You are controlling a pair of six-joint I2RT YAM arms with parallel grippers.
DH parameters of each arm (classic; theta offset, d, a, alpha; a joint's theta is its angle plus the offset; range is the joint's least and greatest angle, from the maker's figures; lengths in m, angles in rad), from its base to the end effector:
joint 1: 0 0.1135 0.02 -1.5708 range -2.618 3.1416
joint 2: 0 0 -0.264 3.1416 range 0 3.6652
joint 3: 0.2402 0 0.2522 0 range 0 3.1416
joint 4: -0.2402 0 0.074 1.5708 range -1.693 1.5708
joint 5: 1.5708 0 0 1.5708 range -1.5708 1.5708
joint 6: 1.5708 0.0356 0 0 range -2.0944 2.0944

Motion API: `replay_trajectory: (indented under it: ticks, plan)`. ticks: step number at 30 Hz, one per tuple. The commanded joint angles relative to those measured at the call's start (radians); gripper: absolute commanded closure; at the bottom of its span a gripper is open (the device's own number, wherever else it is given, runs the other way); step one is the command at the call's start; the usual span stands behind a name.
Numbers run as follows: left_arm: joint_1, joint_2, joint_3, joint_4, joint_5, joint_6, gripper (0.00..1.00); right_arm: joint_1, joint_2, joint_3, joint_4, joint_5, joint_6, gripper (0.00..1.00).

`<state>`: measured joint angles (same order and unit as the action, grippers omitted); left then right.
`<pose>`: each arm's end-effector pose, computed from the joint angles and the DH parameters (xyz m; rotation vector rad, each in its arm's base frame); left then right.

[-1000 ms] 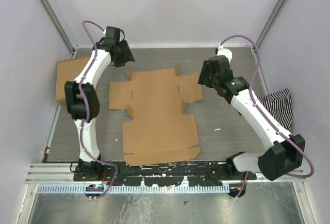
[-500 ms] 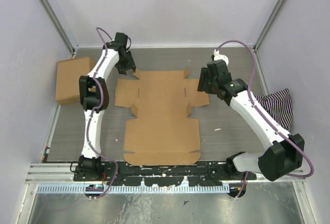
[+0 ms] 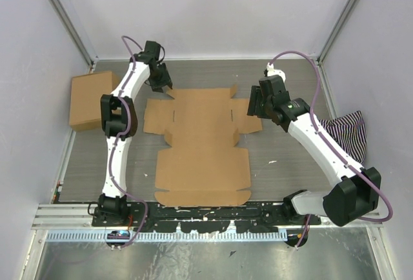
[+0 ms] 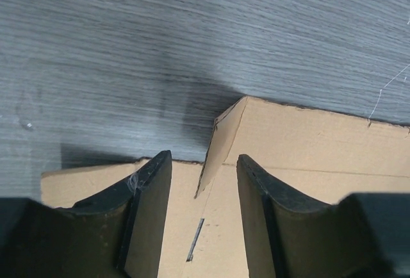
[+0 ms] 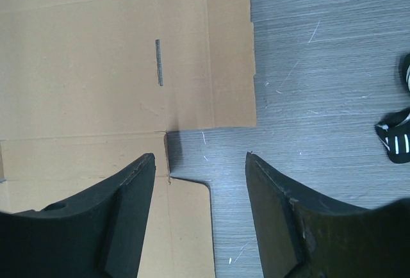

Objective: Fold the paper box

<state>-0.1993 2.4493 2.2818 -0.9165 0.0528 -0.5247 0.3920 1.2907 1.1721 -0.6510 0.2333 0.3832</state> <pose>0.5152 -0.1060 0.2035 -0.4181 2.6560 -0.3029 0.2576 0.0976 0.3222 0.1047 2.3151 0.1194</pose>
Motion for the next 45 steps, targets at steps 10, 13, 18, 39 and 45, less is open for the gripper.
replay_trajectory:
  ticks: [10,13,18,39,45]
  plan:
    - [-0.008,-0.018,-0.011,0.063,0.097,-0.006,1.00,-0.003,0.027,0.049,0.009,-0.057,-0.018,0.36]
    - [-0.017,-0.129,-0.112,0.143,0.083,0.018,1.00,-0.003,0.069,0.089,0.006,-0.073,-0.023,0.36]
    - [-0.022,-0.386,-0.349,0.313,0.088,0.041,1.00,-0.007,0.152,0.219,-0.030,-0.099,-0.050,0.36]
    - [-0.242,-1.201,-1.486,1.460,-0.294,0.435,1.00,-0.019,0.180,0.527,-0.123,-0.150,-0.147,0.37]
    - [-0.247,-1.326,-1.609,1.617,-0.260,0.460,1.00,-0.020,0.190,0.518,-0.139,-0.206,-0.148,0.42]
